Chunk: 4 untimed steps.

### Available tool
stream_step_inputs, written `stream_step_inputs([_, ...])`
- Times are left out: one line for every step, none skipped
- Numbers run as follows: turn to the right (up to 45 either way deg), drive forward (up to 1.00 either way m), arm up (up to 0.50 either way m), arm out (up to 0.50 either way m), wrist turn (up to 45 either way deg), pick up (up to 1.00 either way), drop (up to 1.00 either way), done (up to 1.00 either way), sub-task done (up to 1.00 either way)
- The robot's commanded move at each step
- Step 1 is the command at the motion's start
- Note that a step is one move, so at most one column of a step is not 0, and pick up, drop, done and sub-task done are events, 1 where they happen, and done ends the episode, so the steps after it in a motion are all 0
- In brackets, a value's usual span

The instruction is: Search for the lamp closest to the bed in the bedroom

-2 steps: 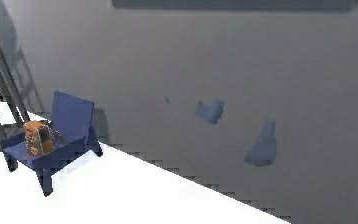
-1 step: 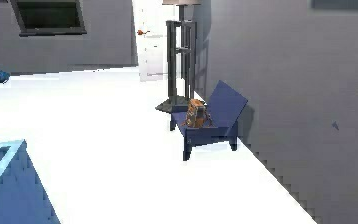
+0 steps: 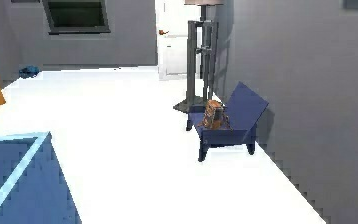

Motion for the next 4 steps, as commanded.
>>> stream_step_inputs([0.0, 1.00, 0.00, 0.00, 0.0, 0.00, 0.00, 0.00, 0.00])
stream_step_inputs([-24.0, 0.00, 0.00, 0.00, 0.0, 0.00, 0.00, 0.00, 0.00])
stream_step_inputs([0.0, 0.10, 0.00, 0.00, 0.0, 0.00, 0.00, 0.00, 0.00])
stream_step_inputs([-3.0, 0.00, 0.00, 0.00, 0.0, 0.00, 0.00, 0.00, 0.00])
